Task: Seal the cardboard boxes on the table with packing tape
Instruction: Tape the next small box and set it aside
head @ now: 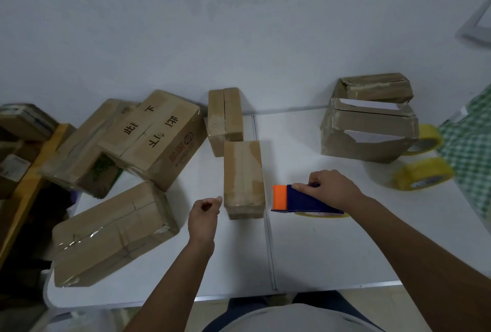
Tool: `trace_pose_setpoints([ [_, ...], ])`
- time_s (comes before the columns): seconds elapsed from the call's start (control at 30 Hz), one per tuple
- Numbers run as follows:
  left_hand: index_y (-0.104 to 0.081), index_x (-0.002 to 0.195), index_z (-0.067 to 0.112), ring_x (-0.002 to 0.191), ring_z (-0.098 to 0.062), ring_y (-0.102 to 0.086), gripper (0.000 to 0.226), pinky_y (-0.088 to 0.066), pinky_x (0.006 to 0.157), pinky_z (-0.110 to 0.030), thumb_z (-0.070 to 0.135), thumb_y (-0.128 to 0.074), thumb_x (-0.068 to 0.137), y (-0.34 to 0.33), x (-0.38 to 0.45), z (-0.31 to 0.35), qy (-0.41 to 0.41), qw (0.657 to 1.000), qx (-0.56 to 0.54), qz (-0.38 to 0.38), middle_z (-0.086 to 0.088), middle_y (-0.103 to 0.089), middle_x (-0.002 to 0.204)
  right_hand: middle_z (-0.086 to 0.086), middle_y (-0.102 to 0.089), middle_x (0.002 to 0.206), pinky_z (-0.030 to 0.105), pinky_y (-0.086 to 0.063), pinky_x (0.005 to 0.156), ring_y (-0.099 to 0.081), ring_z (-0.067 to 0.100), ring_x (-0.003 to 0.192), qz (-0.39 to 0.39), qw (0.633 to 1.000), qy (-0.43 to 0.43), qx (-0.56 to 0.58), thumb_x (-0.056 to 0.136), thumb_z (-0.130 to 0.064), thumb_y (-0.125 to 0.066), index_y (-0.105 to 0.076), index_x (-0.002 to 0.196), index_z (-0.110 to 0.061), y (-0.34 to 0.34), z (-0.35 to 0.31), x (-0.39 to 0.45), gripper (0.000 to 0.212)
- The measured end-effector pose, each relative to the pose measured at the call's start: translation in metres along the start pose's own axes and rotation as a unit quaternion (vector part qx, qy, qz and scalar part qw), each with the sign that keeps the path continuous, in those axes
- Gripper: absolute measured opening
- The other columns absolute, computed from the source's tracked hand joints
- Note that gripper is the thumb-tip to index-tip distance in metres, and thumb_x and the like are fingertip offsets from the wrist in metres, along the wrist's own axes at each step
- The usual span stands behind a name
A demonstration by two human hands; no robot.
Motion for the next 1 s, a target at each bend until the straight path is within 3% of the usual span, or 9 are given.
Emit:
trace_pose_setpoints([
  [0.1, -0.062, 0.102, 0.008, 0.088, -0.020, -0.058, 0.032, -0.044, 0.074, -0.028, 0.035, -0.073, 0.089, -0.002, 0.000, 0.000, -0.003, 1.000, 0.020, 0.004, -0.005, -0.065, 0.095, -0.004, -0.063, 0.083, 0.025, -0.042, 0.065, -0.059, 0.011, 0.077, -0.006, 1.000, 0.001, -0.006, 0.084, -0.074, -0.046, -0.063, 0.087, -0.023, -0.001, -0.003, 0.001, 0.053],
  [0.23, -0.051, 0.110, 0.014, 0.094, -0.019, -0.054, 0.044, -0.039, 0.081, -0.031, 0.042, -0.075, 0.085, -0.009, -0.002, 0.000, 0.023, 0.998, 0.059, -0.008, 0.003, -0.056, 0.095, -0.001, -0.065, 0.088, 0.027, -0.045, 0.068, -0.060, 0.015, 0.080, -0.005, 0.999, -0.008, -0.035, 0.085, -0.074, -0.045, -0.063, 0.091, -0.020, -0.005, -0.008, 0.003, 0.057],
  [0.43, -0.051, 0.113, 0.011, 0.089, -0.017, -0.052, 0.044, -0.039, 0.080, -0.030, 0.036, -0.076, 0.086, -0.013, 0.004, -0.009, 0.028, 0.998, 0.051, -0.012, 0.002, -0.053, 0.094, 0.000, -0.060, 0.084, 0.027, -0.044, 0.066, -0.060, 0.018, 0.079, 0.000, 0.997, -0.027, -0.066, 0.087, -0.072, -0.043, -0.060, 0.091, -0.018, -0.014, -0.012, 0.004, 0.057],
  [0.6, -0.054, 0.111, 0.013, 0.104, -0.023, -0.054, 0.045, -0.042, 0.089, -0.032, 0.037, -0.080, 0.082, -0.011, 0.011, -0.016, 0.062, 0.998, 0.015, -0.025, 0.004, -0.054, 0.099, 0.000, -0.057, 0.083, 0.027, -0.042, 0.068, -0.057, 0.018, 0.077, -0.013, 0.997, -0.032, -0.075, 0.089, -0.070, -0.042, -0.060, 0.095, -0.017, -0.017, -0.017, 0.006, 0.056],
  [0.77, -0.055, 0.112, 0.015, 0.104, -0.022, -0.056, 0.045, -0.045, 0.095, -0.034, 0.042, -0.078, 0.083, -0.010, 0.012, -0.016, 0.047, 0.997, 0.041, -0.045, 0.004, -0.057, 0.105, 0.005, -0.066, 0.098, 0.027, -0.042, 0.069, -0.056, 0.017, 0.078, -0.016, 0.996, -0.035, -0.086, 0.090, -0.069, -0.041, -0.062, 0.102, -0.015, -0.019, -0.017, 0.007, 0.058],
  [0.87, -0.059, 0.108, 0.014, 0.099, -0.021, -0.059, 0.039, -0.048, 0.095, -0.036, 0.046, -0.070, 0.089, -0.006, 0.014, -0.016, 0.038, 0.996, 0.062, -0.059, 0.001, -0.062, 0.102, 0.004, -0.068, 0.100, 0.027, -0.043, 0.071, -0.057, 0.017, 0.079, -0.016, 0.995, -0.033, -0.089, 0.090, -0.069, -0.041, -0.062, 0.104, -0.016, -0.020, -0.016, 0.008, 0.059],
  [1.0, -0.064, 0.096, 0.009, 0.083, -0.019, -0.061, 0.035, -0.048, 0.088, -0.034, 0.028, -0.037, 0.108, 0.003, 0.019, -0.011, 0.016, 0.997, 0.043, -0.062, -0.010, -0.066, 0.094, 0.004, -0.068, 0.099, 0.027, -0.043, 0.071, -0.057, 0.017, 0.078, -0.020, 0.995, -0.034, -0.091, 0.090, -0.069, -0.042, -0.062, 0.104, -0.016, -0.020, -0.016, 0.010, 0.059],
])
Point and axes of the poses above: each hand's wrist, its own x-axis towards the middle knuckle, its own y-axis out of the back of the hand, z = x × y, the point moved 3 cm from there along x, towards the middle knuckle
